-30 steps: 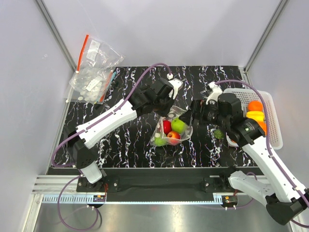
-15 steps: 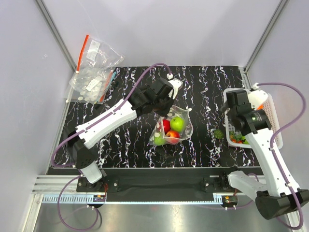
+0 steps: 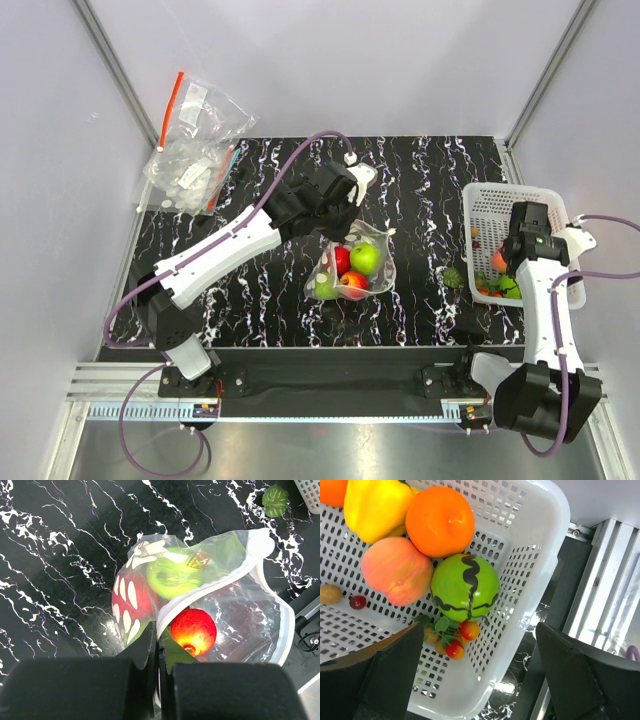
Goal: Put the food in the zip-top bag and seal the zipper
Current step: Place the fake fruit in the zipper food storage bag, then pick up the fake fruit from the bin.
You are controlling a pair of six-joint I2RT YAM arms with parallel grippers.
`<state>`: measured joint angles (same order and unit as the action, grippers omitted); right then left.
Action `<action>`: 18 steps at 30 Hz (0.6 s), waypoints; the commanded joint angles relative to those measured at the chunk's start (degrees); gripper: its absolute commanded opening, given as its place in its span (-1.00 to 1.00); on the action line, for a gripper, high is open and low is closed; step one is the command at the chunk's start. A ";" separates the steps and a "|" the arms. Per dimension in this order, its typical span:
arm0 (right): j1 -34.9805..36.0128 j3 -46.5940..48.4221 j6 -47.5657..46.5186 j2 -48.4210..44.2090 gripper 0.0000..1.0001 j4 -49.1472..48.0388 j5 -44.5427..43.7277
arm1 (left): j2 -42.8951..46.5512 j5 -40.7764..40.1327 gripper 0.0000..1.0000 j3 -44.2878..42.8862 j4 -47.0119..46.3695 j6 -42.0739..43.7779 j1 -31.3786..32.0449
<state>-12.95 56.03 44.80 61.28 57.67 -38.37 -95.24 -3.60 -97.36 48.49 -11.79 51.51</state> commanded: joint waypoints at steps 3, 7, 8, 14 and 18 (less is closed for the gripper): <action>-3.66 -1.79 0.82 0.60 0.99 -6.68 4.51 | 2.69 0.78 -0.95 -0.29 -1.12 0.37 0.09; -6.29 -2.07 -1.20 2.09 0.99 -10.38 6.55 | 2.60 0.61 -0.95 0.15 -1.29 0.28 0.17; -7.17 -2.07 -1.72 2.44 0.99 -11.86 6.90 | 2.52 0.61 -0.95 0.15 -1.21 0.37 0.17; -11.04 -2.68 -2.17 7.36 0.99 -15.04 11.56 | 2.34 0.08 -0.95 -0.20 -0.94 0.54 0.17; -13.06 -4.61 -1.38 9.30 0.99 -17.23 15.68 | 2.17 -0.18 -0.95 -0.20 -0.85 0.63 0.17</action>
<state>-24.64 52.53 43.00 69.82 43.38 -25.91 -95.24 -3.64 -97.01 48.64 -11.79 51.51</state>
